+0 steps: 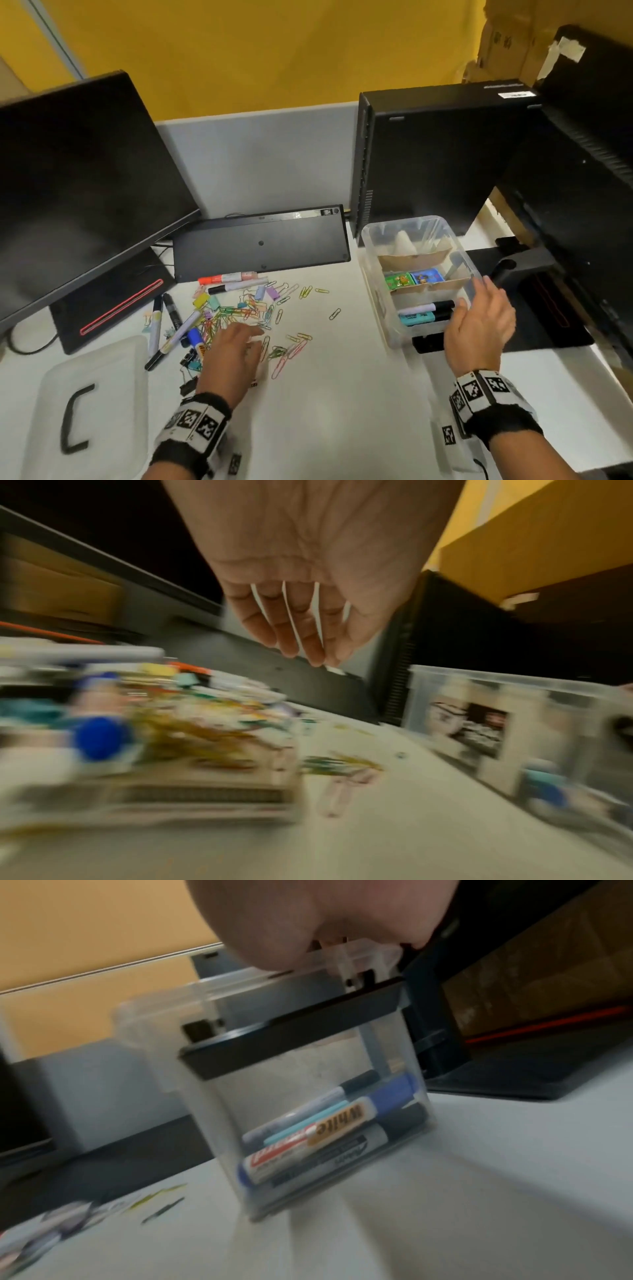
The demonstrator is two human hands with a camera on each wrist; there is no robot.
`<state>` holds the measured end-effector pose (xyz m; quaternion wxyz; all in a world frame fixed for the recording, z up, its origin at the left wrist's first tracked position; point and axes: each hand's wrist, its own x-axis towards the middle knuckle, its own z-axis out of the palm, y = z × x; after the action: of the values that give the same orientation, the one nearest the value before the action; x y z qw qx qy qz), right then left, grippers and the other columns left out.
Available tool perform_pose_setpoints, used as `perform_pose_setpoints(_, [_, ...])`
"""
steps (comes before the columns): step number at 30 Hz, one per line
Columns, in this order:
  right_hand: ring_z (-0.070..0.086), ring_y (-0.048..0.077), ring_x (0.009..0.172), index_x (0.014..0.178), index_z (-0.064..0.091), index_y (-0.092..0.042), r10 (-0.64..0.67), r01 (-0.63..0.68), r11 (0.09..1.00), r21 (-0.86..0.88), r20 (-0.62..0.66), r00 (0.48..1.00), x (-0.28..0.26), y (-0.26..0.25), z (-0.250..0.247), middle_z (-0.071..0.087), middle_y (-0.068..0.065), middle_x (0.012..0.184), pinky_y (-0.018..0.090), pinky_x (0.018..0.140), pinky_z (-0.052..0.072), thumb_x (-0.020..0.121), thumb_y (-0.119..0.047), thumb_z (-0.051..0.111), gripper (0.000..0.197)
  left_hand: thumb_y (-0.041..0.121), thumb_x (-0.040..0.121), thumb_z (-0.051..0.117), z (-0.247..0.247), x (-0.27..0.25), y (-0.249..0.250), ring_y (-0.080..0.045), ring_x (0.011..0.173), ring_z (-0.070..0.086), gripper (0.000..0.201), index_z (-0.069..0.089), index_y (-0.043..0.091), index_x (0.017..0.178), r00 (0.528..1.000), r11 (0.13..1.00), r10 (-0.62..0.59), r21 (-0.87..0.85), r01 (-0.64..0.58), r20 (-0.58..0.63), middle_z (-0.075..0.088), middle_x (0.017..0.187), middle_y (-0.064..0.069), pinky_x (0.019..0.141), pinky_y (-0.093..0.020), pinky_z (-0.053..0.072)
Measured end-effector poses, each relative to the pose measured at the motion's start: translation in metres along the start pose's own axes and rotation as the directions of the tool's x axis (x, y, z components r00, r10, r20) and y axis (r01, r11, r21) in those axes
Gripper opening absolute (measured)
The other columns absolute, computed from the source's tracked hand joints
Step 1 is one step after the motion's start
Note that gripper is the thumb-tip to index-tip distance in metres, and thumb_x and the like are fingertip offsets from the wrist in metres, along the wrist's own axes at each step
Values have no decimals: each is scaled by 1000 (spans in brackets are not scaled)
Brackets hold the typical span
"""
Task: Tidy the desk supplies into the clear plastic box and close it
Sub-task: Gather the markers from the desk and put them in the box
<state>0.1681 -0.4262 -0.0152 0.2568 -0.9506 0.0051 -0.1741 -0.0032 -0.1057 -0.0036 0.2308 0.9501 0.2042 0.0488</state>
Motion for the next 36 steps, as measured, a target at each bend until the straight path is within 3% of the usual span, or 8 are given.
perform_pose_setpoints(6, [27,32,138,128,49,-10,-480,470,875,114,89,873,-35,-62,4,41,10,142,47,117,13,90,-26,35,43,28,86,60,-26,-20,-86,-23,98,53,14,65,20,96,961,954,-271,146,260,61,56,103,-2,82,-37,47])
perform_pose_setpoints(11, [45,24,125,114,59,-17,-808,760,586,281,262,527,-92,-126,37,55,1,127,38,102,43,87,-22,42,32,33,83,66,-35,-33,-116,-20,104,51,20,61,24,100,971,963,-228,165,214,75,53,109,2,86,-32,45])
perform_pose_setpoints(16, [56,18,92,100,60,-19,-874,864,368,345,446,194,-148,-173,85,60,-2,101,30,78,51,82,-26,48,23,17,79,70,-33,-26,-119,-18,108,54,39,60,28,115,982,968,119,204,-148,147,54,119,4,91,-31,50])
perform_pose_setpoints(22, [55,15,72,80,63,-24,-775,892,400,212,597,206,-172,-193,108,58,-6,81,27,57,49,66,-31,74,19,20,54,85,-23,-1,-113,-16,83,61,35,70,29,84,879,840,351,307,-448,322,63,95,6,60,-24,52])
perform_pose_setpoints(25, [55,15,72,80,61,-24,-732,856,474,205,632,254,-171,-194,108,58,-6,81,26,59,48,70,-28,68,12,16,73,72,-30,6,-109,-21,95,59,21,69,22,93,859,836,413,248,-489,301,63,102,2,73,-31,52])
perform_pose_setpoints(29, [55,18,91,95,58,-23,-598,676,681,282,747,291,-160,-198,100,58,-4,98,30,77,48,82,-25,44,19,33,94,49,-70,10,-99,-5,113,42,25,55,26,118,954,954,294,-90,-288,61,52,118,12,98,-23,36])
perform_pose_setpoints(33, [54,8,90,97,56,-30,-490,404,848,342,797,353,-149,-198,86,56,-14,99,27,79,47,84,-30,55,13,31,96,44,-117,17,-103,7,96,50,19,51,25,113,986,902,45,-418,-110,-162,53,107,13,79,-4,39])
perform_pose_setpoints(36, [56,6,83,94,58,-33,-475,300,875,379,788,392,-147,-193,84,59,-16,94,25,76,48,85,-32,58,9,30,98,40,-133,28,-121,2,92,53,20,47,21,115,969,915,8,-388,-106,-247,51,104,7,73,-10,41])
